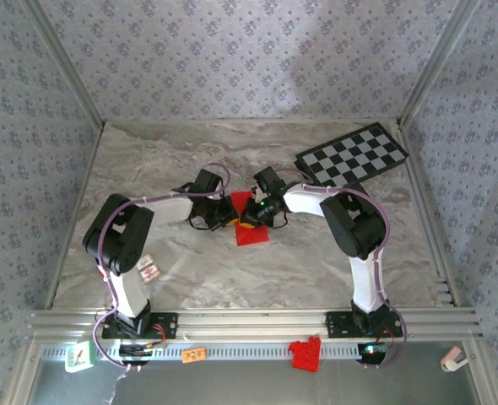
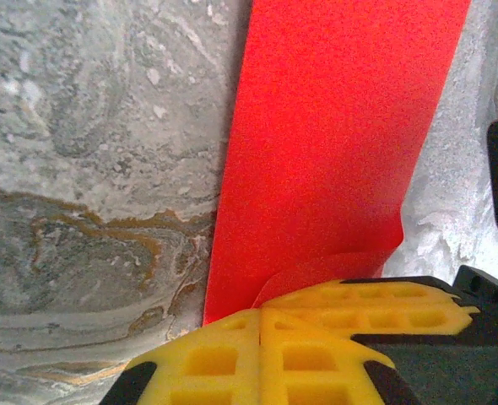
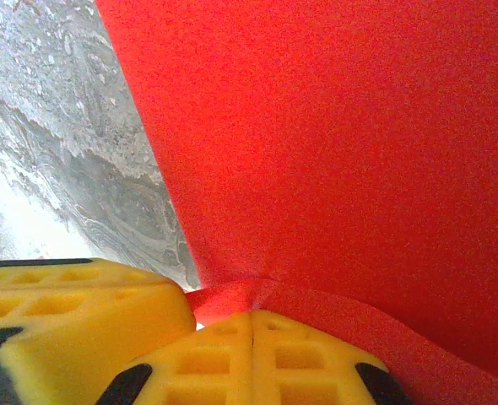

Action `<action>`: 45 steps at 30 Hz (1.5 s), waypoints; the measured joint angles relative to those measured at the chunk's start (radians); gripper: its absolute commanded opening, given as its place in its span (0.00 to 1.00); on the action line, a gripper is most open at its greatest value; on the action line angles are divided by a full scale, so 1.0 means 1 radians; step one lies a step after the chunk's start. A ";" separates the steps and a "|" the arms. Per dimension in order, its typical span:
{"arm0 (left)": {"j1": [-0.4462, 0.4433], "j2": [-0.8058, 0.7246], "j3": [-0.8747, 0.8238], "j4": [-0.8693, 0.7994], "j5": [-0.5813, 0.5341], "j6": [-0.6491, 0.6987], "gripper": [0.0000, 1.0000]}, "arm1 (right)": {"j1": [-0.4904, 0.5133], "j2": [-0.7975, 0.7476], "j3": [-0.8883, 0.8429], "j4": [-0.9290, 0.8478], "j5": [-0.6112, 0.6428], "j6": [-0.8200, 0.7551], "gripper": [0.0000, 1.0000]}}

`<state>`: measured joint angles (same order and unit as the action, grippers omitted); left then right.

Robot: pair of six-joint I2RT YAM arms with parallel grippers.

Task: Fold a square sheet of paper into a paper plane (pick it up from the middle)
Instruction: Fold the triangle a second time at the center of the table.

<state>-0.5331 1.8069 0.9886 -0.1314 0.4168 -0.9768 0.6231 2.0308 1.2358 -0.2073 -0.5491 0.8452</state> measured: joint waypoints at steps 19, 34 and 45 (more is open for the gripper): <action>-0.013 0.035 0.031 -0.051 -0.058 0.029 0.00 | -0.020 -0.079 -0.012 0.005 -0.007 -0.014 0.06; -0.018 0.042 0.051 -0.076 -0.066 0.045 0.00 | -0.050 -0.093 -0.133 0.032 0.015 -0.045 0.06; -0.020 0.006 0.075 -0.105 -0.064 0.051 0.13 | -0.054 -0.093 -0.145 0.049 0.014 -0.039 0.06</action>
<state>-0.5529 1.8126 1.0637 -0.2359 0.3531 -0.9260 0.5690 1.9381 1.0908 -0.1581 -0.5350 0.8059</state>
